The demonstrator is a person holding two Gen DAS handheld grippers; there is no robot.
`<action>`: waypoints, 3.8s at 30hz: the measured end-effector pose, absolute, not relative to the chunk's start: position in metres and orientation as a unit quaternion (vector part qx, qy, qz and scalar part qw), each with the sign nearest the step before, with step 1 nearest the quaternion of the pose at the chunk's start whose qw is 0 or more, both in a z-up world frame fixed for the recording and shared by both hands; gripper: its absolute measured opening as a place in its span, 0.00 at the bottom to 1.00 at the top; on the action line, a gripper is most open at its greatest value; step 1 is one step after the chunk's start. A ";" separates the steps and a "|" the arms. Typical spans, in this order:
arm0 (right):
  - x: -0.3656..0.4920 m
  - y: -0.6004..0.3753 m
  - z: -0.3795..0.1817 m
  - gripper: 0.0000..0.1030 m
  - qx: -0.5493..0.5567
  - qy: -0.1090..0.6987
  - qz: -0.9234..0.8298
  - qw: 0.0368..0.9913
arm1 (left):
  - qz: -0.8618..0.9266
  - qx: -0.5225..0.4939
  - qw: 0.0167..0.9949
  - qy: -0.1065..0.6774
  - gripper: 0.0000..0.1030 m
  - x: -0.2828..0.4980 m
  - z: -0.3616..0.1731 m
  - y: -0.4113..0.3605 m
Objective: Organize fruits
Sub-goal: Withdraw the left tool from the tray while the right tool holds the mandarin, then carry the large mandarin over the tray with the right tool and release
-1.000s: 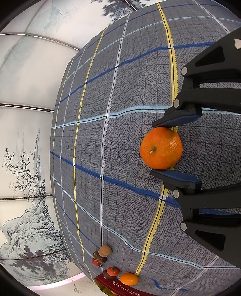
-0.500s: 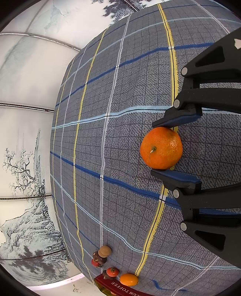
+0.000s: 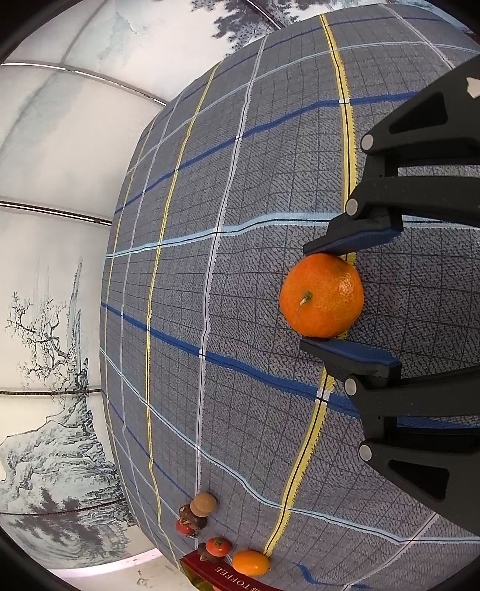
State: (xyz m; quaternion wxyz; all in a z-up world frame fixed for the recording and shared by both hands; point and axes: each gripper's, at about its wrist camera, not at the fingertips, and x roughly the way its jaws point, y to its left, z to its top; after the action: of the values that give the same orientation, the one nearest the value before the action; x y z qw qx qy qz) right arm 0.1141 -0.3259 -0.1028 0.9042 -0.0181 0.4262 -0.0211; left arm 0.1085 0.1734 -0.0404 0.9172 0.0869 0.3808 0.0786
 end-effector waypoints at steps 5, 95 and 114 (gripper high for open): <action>0.114 -0.326 -0.102 0.39 -0.014 0.427 -0.019 0.904 | 0.077 0.078 0.926 0.362 0.63 0.084 -0.028 0.165; 0.146 0.148 -0.055 0.37 -0.148 0.431 0.355 0.816 | 0.158 -0.035 0.950 0.266 0.81 0.078 -0.091 0.285; 0.151 0.174 -0.059 0.37 -0.164 0.447 0.352 0.806 | 0.163 -0.046 0.949 0.267 0.81 0.076 -0.093 0.288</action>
State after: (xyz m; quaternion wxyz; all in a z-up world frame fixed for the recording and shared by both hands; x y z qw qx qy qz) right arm 0.1509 0.1744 -0.0591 0.8059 -0.1639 0.4468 0.3523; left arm 0.0762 0.2880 -0.0931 0.9488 -0.0461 0.2669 0.1628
